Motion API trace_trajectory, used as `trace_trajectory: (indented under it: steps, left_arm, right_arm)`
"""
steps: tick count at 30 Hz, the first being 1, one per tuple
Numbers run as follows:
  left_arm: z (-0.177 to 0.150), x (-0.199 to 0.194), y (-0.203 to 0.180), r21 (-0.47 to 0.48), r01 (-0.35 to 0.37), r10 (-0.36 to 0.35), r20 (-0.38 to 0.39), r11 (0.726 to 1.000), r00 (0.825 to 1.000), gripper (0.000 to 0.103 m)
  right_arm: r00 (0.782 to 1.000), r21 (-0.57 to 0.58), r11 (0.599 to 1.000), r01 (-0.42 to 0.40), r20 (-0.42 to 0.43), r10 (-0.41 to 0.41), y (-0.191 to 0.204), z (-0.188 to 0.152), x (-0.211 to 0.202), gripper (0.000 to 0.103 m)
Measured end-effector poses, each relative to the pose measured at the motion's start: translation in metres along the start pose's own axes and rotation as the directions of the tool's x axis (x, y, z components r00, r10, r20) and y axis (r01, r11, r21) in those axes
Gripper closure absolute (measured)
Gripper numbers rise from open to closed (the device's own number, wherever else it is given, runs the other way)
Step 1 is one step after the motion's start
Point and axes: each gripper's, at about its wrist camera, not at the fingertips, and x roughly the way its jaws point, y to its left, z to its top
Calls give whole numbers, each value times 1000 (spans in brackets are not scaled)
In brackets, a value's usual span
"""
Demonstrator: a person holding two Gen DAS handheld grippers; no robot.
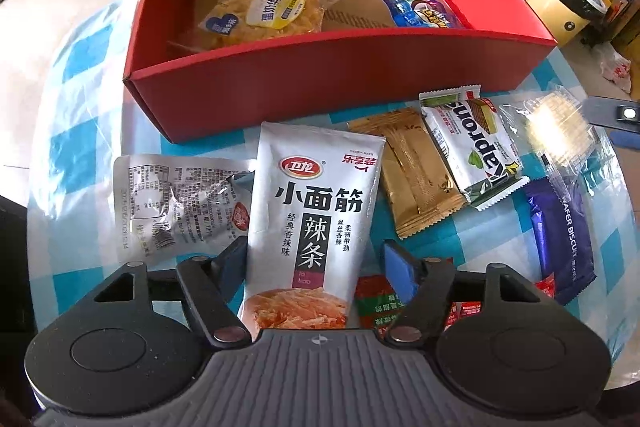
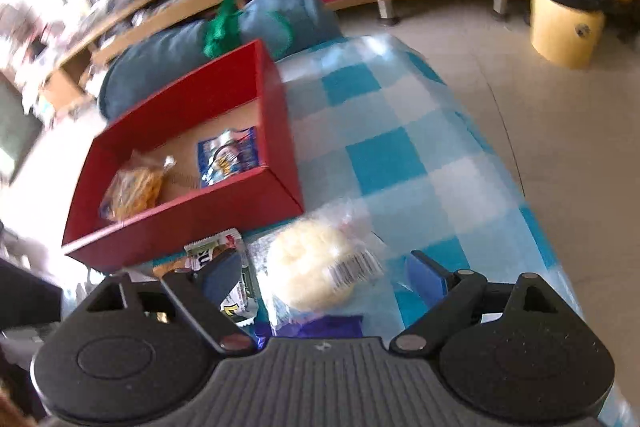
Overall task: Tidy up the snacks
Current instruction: 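Move the right tool to the round bun bag and grasp it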
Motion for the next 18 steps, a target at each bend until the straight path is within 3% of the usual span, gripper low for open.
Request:
trace_trajectory:
  steps: [7, 10, 14, 18]
  left_arm:
    - [1, 4, -4, 25, -13, 14, -9, 1000, 1000, 15]
    - [1, 4, -3, 25, -12, 12, -11, 1000, 1000, 14]
    - [3, 6, -1, 23, -6, 6, -16, 1000, 1000, 13]
    - [5, 6, 1, 24, 4, -3, -19, 1000, 1000, 12]
  right_arm:
    - [992, -194, 980, 47, -103, -68, 23, 6, 43, 14]
    - [986, -259, 961, 93, -107, -124, 27, 1, 58, 10]
    - [985, -267, 958, 105, -105, -137, 24, -3, 71, 2]
    - [984, -272, 956, 114, -101, -146, 27, -1, 74, 1]
